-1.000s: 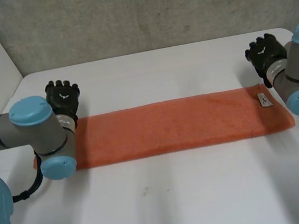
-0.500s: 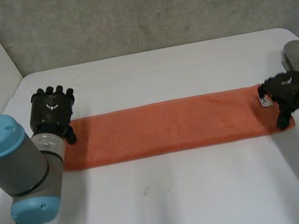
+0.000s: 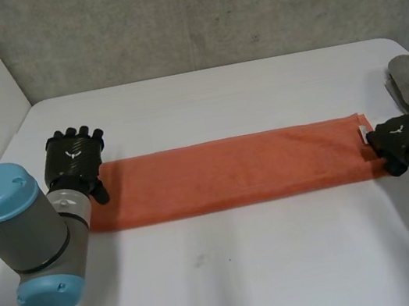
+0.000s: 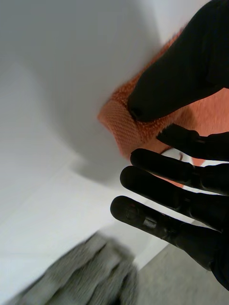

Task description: Fold the laundry.

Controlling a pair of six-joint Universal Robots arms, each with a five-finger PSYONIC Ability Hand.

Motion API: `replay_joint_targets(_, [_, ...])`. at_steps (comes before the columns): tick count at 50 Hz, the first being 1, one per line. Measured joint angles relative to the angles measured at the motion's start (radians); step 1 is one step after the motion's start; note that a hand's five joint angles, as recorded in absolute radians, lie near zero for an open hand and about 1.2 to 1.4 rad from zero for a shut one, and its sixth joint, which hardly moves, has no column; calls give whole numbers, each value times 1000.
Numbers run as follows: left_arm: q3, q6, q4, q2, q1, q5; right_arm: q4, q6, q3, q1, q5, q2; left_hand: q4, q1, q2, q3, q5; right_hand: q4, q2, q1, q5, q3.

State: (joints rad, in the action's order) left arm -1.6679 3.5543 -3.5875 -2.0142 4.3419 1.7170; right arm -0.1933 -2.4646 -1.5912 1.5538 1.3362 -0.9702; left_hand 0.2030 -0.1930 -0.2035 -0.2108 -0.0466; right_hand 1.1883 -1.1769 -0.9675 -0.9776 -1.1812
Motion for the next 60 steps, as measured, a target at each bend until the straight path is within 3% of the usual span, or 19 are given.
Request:
replay_joint_targets(9, [-3,0,1,4,-1,1,5,77,-13,-122,67,-74,0,0,0,0,0,0,0,-1,-9,0])
replay_joint_targets(16, [-3,-1,4,12,-1,2,-2,289,-10,-319,90,-109,0,0,0,0,0,3,0,-12,-14,0])
replay_joint_targets(21, [-4,-1,7,22,-1,2,-12,367,14,-349,95,-136,0,0,0,0,0,3,0,-14,-15,0])
replay_joint_targets(26, [-4,-2,8,33,-1,2,-25,340,36,-227,83,-185,0,0,0,0,0,3,0,-15,-15,0])
replay_joint_targets(32, [-4,-2,9,39,-1,2,-57,286,58,39,31,-237,0,0,0,0,0,4,0,-15,-15,0])
replay_joint_targets(35, [-4,-2,9,40,-1,2,-84,272,81,243,-31,-240,0,0,0,0,0,4,0,-15,-15,0])
replay_joint_targets(37, [-4,-2,9,40,-1,2,-89,272,88,291,-47,-233,0,0,0,0,0,4,0,-15,-15,0])
replay_joint_targets(38, [-4,-2,9,40,-1,2,-100,273,111,405,-87,-199,0,0,0,0,0,4,0,-15,-16,0])
replay_joint_targets(46, [-9,-1,10,39,-6,0,-99,275,231,684,-164,7,0,0,0,0,0,4,0,-21,-23,0])
replay_joint_targets(48, [-10,0,10,38,-11,-1,-89,272,254,712,-163,50,0,0,0,0,0,4,0,-21,-23,0])
replay_joint_targets(49, [-9,0,10,37,-15,-1,-82,269,261,721,-160,68,0,0,0,0,0,-374,404,338,340,378])
replay_joint_targets(50, [-8,1,10,37,-20,-2,-75,265,266,727,-157,80,0,0,0,0,0,-414,445,375,379,438])
replay_joint_targets(52, [-4,3,10,35,-39,-2,-51,231,275,735,-140,103,0,0,0,0,0,-814,827,702,778,819])
replay_joint_targets(53, [-1,4,10,33,-50,-2,-37,199,274,733,-129,105,0,0,0,0,0,-904,906,747,861,904])
replay_joint_targets(60, [44,5,9,25,-139,-7,21,-172,186,577,-49,-38,0,0,0,0,0,-953,957,765,908,966])
